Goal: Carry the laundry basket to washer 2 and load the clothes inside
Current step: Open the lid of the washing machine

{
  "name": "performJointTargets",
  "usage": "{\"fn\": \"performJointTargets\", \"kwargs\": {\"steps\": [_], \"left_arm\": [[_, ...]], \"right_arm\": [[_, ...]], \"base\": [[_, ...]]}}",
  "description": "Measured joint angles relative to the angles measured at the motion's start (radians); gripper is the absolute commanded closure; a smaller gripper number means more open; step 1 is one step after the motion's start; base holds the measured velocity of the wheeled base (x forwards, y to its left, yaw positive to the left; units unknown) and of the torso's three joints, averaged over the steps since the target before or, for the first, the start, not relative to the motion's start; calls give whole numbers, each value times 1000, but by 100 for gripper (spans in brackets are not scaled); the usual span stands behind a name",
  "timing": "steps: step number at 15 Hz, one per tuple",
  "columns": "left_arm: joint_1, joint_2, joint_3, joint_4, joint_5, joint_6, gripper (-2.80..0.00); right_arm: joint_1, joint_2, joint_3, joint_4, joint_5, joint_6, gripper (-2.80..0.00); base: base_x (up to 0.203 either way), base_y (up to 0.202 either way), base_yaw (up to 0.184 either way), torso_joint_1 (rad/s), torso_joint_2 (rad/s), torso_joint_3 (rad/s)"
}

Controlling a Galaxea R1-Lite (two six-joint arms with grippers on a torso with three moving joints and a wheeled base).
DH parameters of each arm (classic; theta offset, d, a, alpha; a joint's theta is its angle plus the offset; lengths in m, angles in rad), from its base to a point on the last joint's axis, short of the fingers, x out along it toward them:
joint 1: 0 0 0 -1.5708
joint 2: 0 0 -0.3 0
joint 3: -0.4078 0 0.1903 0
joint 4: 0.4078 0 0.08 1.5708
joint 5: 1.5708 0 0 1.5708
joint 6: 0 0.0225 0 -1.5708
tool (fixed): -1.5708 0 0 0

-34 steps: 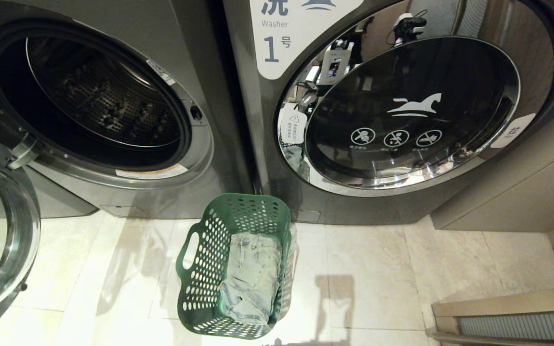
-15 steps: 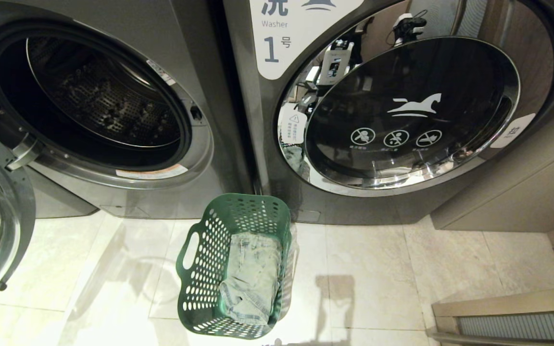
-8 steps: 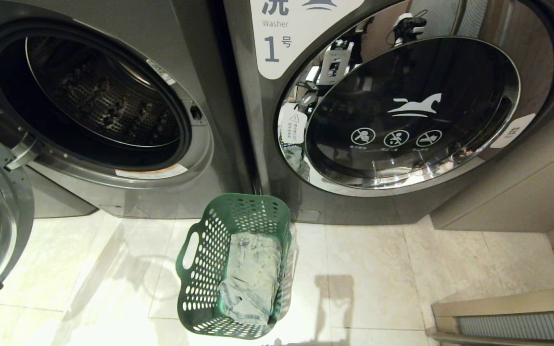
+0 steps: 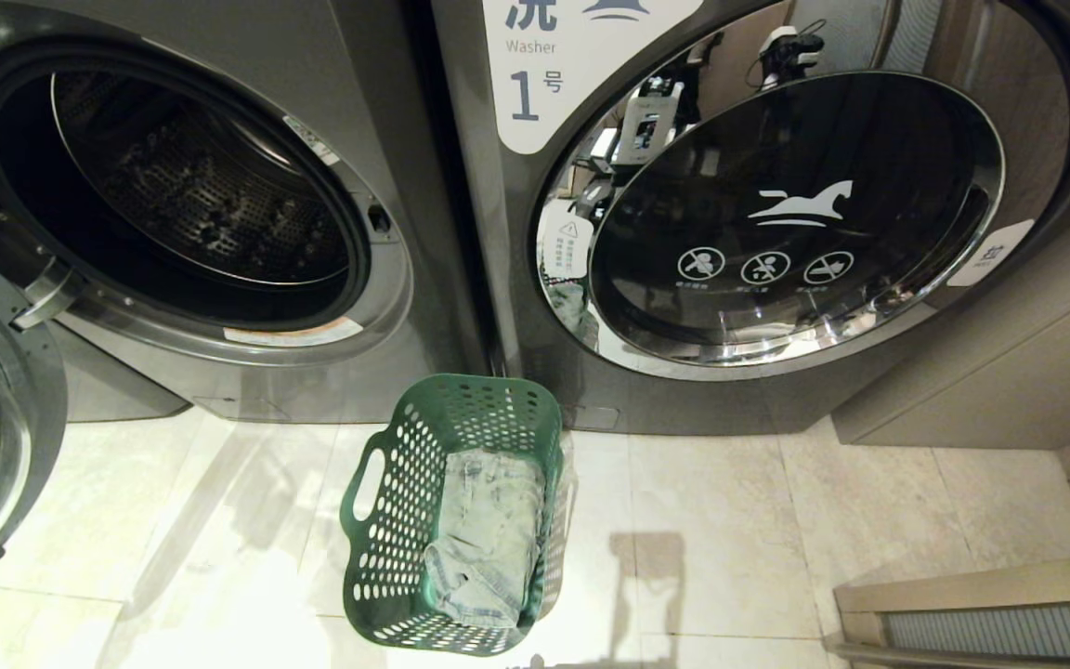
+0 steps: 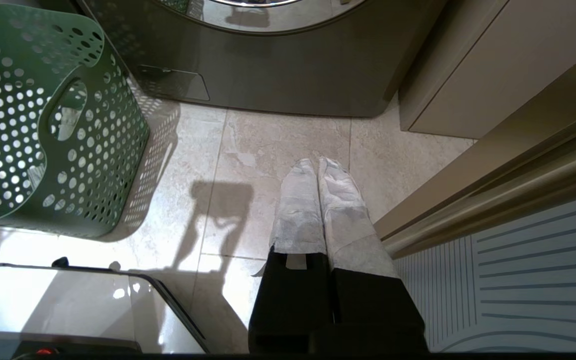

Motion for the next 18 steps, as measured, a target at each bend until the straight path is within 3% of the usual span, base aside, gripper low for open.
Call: {"fn": "performJointTargets", "kwargs": {"steps": [4, 9, 11, 13, 15, 18], "left_arm": [[-226, -241, 440, 27, -35, 0, 0], [-714, -617, 1033, 36, -45, 7, 0], [-863, -760, 1221, 45, -44, 41, 0], [-920, -927, 1311, 142, -54, 71, 0], [-913, -1100, 1350, 271, -96, 96, 0], [-893, -1338, 1379, 353, -153, 140, 0]], "right_arm": [[0, 0, 0, 0, 0, 0, 0], [0, 0, 0, 0, 0, 0, 0], [0, 0, 0, 0, 0, 0, 0], [0, 0, 0, 0, 0, 1, 0], [0, 0, 0, 0, 0, 1, 0], [0, 0, 0, 0, 0, 1, 0]], "base": [[0, 0, 0, 0, 0, 0], [0, 0, 0, 0, 0, 0], [0, 0, 0, 0, 0, 0], [0, 0, 0, 0, 0, 0], [0, 0, 0, 0, 0, 0], [0, 0, 0, 0, 0, 0]]}}
